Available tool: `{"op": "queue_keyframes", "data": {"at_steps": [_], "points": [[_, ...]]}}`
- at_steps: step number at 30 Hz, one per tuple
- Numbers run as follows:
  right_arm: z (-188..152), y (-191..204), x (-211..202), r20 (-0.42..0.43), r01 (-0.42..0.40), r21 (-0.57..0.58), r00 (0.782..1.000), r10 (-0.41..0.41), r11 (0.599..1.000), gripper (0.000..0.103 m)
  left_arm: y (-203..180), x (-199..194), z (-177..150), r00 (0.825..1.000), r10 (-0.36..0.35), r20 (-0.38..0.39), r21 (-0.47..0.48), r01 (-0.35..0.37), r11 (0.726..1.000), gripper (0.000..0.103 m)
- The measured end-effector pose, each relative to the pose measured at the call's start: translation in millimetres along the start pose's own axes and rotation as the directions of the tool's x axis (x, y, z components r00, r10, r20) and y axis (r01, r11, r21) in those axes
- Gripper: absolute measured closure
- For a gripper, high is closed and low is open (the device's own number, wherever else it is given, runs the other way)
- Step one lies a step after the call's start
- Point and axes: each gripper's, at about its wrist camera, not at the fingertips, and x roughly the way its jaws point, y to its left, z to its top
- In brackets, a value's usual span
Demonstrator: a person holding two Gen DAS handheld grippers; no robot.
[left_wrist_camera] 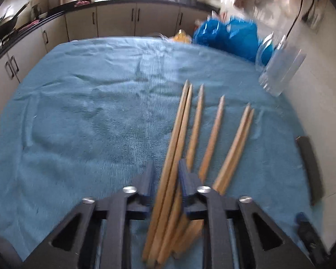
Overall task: Organize utensils
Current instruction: 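Move both open grippers back over the loose chopsticks on the towel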
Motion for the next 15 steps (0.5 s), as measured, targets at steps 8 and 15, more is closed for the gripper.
{"op": "queue_keyframes", "data": {"at_steps": [8, 15], "points": [[-3.5, 5.7, 6.8, -0.035, -0.007, -0.011, 0.999, 0.007, 1.0, 0.033, -1.3, 3.7, -1.0, 0.999, 0.054, 0.004, 0.026, -0.054, 0.998, 0.09], [-6.5, 10.0, 8.8, -0.029, 0.025, -0.045, 0.999, -0.026, 0.999, 0.033, 14.7, -45.1, -59.2, 0.999, -0.004, -0.036, -0.053, 0.002, 0.999, 0.09]]}}
